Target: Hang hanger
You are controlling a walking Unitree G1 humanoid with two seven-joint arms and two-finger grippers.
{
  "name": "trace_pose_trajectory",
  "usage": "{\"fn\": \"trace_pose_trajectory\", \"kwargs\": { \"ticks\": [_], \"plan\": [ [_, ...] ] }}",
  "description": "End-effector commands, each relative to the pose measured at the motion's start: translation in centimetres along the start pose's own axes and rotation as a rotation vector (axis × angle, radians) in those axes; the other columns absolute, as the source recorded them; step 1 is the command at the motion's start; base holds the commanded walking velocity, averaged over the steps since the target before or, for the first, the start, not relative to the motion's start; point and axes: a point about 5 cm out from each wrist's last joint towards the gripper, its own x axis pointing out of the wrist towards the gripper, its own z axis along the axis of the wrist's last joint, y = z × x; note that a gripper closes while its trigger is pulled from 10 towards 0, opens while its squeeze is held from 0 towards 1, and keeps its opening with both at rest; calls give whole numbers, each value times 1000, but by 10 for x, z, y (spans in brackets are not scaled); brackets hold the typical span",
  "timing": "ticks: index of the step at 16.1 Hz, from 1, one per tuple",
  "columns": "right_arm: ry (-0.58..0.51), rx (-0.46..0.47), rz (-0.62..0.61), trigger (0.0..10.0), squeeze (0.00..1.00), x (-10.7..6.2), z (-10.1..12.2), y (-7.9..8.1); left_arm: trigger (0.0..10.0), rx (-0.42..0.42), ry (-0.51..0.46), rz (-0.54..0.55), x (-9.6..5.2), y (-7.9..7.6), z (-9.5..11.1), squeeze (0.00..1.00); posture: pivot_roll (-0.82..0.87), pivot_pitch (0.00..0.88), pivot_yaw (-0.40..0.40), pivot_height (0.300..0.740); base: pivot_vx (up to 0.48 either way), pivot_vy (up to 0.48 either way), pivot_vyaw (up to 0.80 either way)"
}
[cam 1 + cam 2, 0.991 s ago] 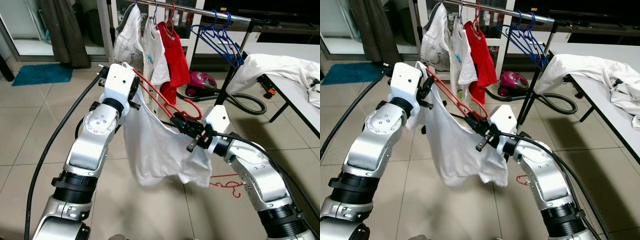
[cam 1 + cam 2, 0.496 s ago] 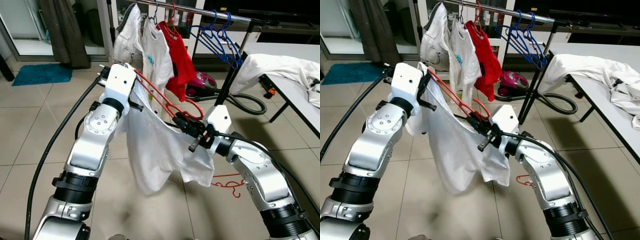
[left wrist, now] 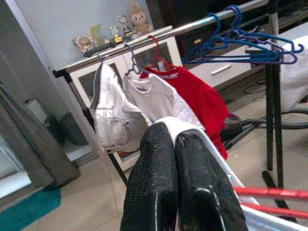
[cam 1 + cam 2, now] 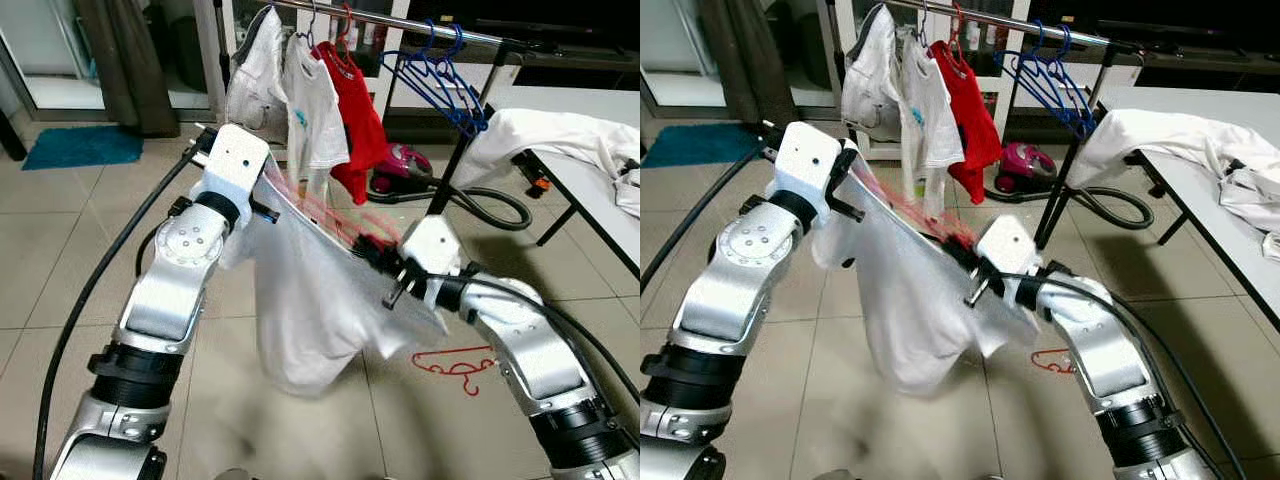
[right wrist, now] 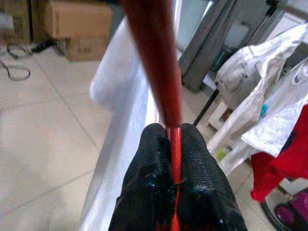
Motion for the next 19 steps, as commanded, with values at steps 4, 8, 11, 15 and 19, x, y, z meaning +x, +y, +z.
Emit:
{"fn": "trace_pose_trajectory", "kwargs": {
  "ticks": [4, 8, 11, 15, 19],
  "plan": [
    [5, -35, 48, 10000, 0, 1, 1, 3, 0, 33, -60, -37, 3, 0, 16, 0, 57, 1, -71, 740, 0, 0, 0],
    [-59, -36, 211, 10000, 0, -4, 9, 12, 0, 60, -58, -204, 7, -1, 16, 0, 54, 3, -70, 740, 0, 0, 0],
    [-49, -62, 241, 10000, 0, -8, 10, 0, 0, 119, -11, -363, 4, 1, 10, 0, 53, 5, -72, 740, 0, 0, 0],
    [-37, -41, 143, 10000, 0, -7, 12, -20, 0, 131, -7, -408, 1, 3, 11, 0, 53, 6, -81, 740, 0, 0, 0],
    [-4, -61, 250, 10000, 0, -1, 7, -3, 0, 96, -49, -441, 1, -5, 24, 0, 54, 4, -84, 740, 0, 0, 0]
  ]
}}
